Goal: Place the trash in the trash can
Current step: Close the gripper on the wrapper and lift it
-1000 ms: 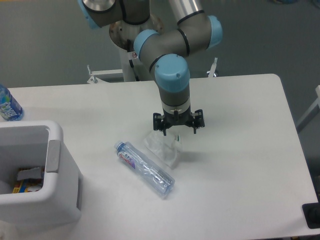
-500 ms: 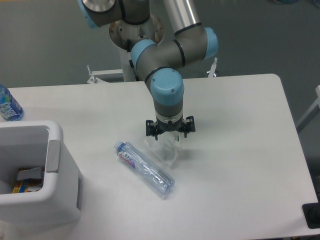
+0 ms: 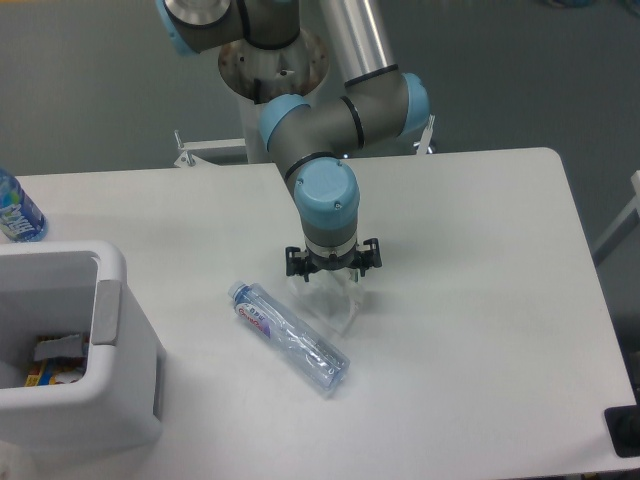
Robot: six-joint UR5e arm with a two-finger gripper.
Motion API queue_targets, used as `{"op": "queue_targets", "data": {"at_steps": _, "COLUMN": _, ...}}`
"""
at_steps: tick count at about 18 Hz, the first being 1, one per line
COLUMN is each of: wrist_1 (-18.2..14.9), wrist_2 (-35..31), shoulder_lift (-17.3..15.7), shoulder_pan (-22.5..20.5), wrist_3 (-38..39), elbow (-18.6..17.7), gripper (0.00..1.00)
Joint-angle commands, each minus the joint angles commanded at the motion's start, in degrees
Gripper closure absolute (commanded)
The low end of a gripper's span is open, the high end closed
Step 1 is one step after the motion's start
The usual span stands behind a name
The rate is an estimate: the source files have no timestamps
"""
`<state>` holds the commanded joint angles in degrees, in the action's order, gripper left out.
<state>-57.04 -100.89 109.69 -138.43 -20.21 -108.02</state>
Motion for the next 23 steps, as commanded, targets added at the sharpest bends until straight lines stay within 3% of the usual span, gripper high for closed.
{"op": "queue_targets", "data": {"at_steps": 5, "wrist_1": 0.09, "wrist_2": -0.18, "shoulder_lift": 0.0, "shoulder_pan": 0.09, "wrist_3": 0.09, "elbow": 0.0, "gripper": 0.37}}
{"op": "queue_targets", "data": {"at_steps": 10, "wrist_1": -0.35, "wrist_2": -0.18, "shoulder_lift": -0.17, "shoulder_pan": 0.0, "wrist_3": 0.53, "elbow": 0.0, "gripper": 0.97}}
{"op": "queue_targets", "data": {"at_steps": 20, "wrist_1": -0.18, "wrist_2": 0.34, "shoulder_lift": -1.05, "shoulder_pan": -0.44, "wrist_3": 0.0, "elbow": 2.28, "gripper": 1.0}}
{"op": "queue_targets", "data": {"at_steps": 23, "wrist_1": -0.09, "wrist_2": 1.48, "shoulder_lift": -2.98, "shoulder_pan": -0.96, "wrist_3": 0.79, "elbow": 6.05, "gripper": 1.0}}
